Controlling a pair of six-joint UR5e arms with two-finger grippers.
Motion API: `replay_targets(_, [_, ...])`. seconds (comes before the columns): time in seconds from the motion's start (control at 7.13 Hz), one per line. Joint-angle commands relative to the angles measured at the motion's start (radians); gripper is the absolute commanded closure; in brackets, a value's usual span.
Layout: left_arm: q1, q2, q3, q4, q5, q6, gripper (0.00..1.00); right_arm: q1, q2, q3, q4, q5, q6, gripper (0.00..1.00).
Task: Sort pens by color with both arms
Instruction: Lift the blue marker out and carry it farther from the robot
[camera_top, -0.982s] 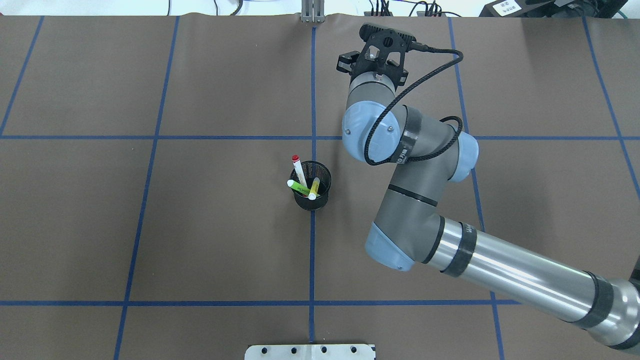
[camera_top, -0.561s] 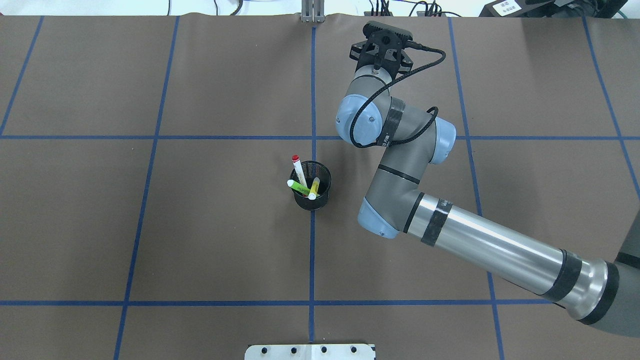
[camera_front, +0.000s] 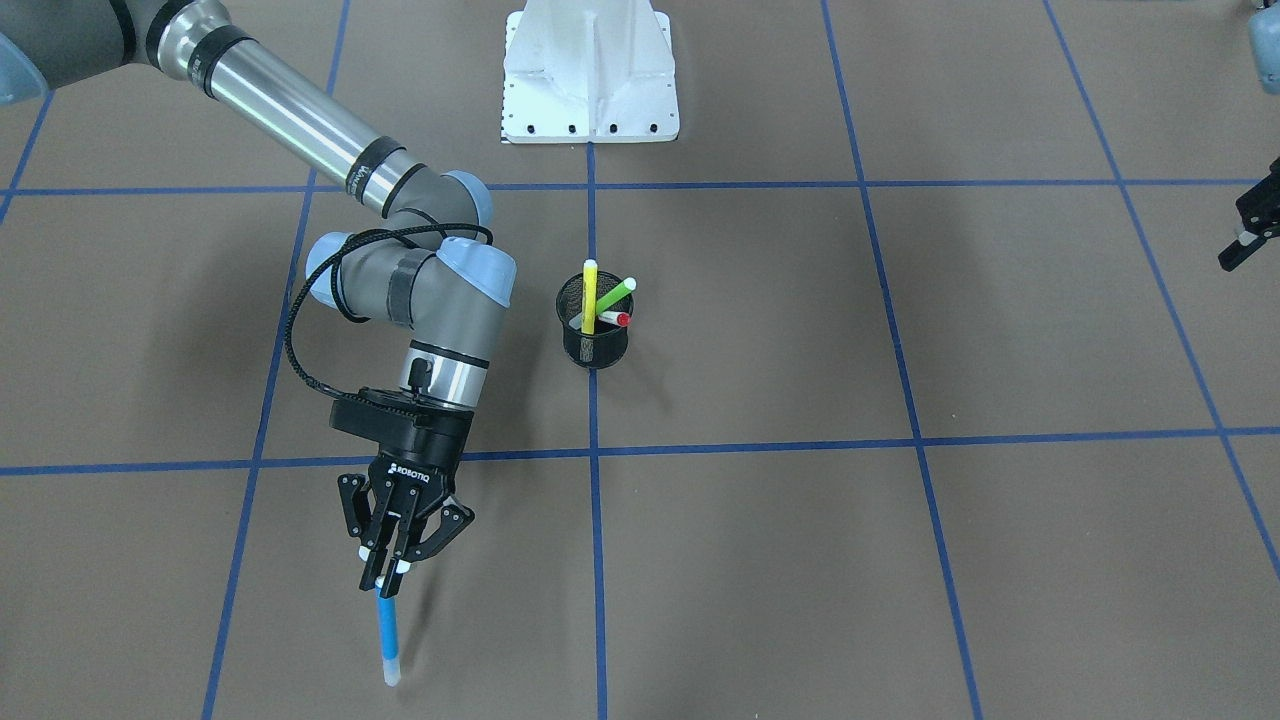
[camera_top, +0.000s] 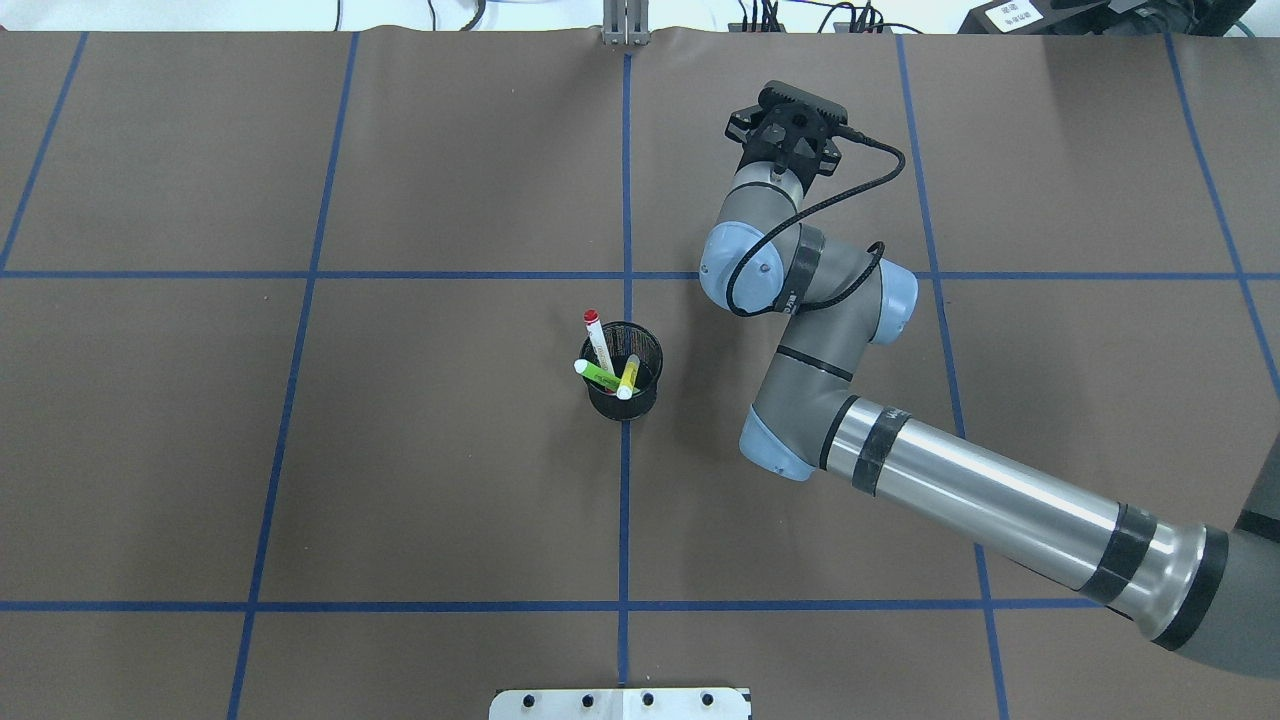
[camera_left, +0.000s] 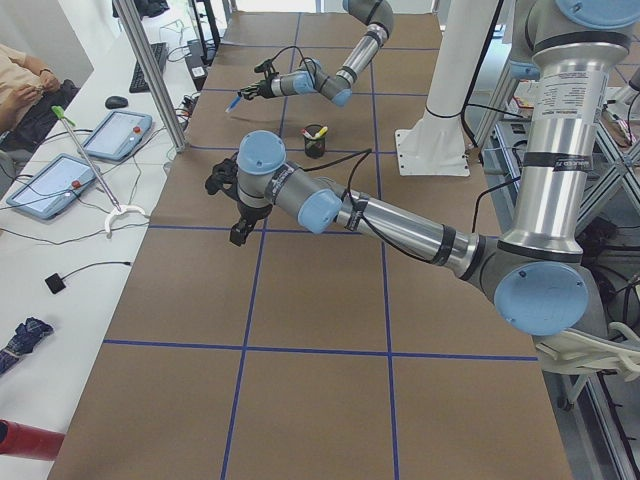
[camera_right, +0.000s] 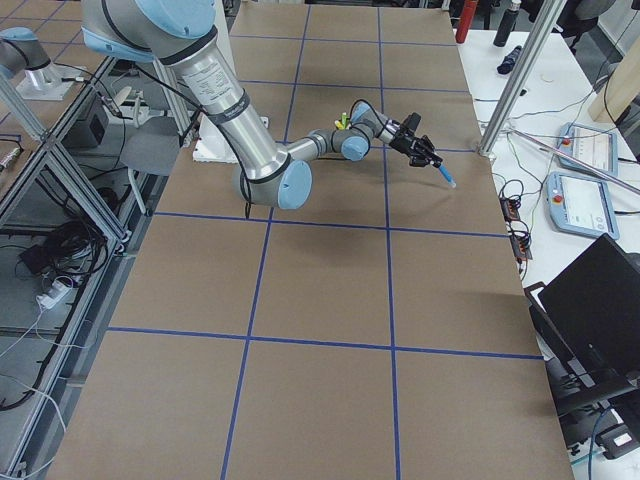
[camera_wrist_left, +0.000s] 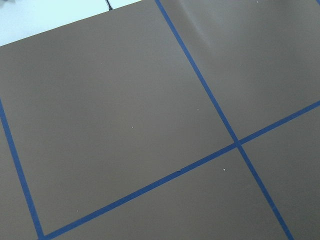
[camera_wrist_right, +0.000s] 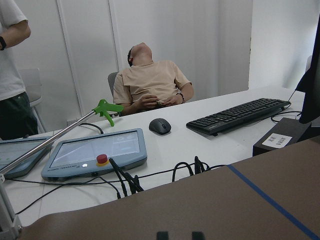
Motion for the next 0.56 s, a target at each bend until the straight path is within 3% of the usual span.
replay_targets(0.0, [0.005,-0.009,0.003,0.0,0.0,-0.003,0.0,-0.041,-0.008,0.006,0.018,-0.012,0.007,0.81])
replay_targets(0.42, [0.006,-0.009,0.003,0.0,0.0,-0.003,0.0,-0.07,0.003,0.047,0.018,-0.016,0.044,0.84])
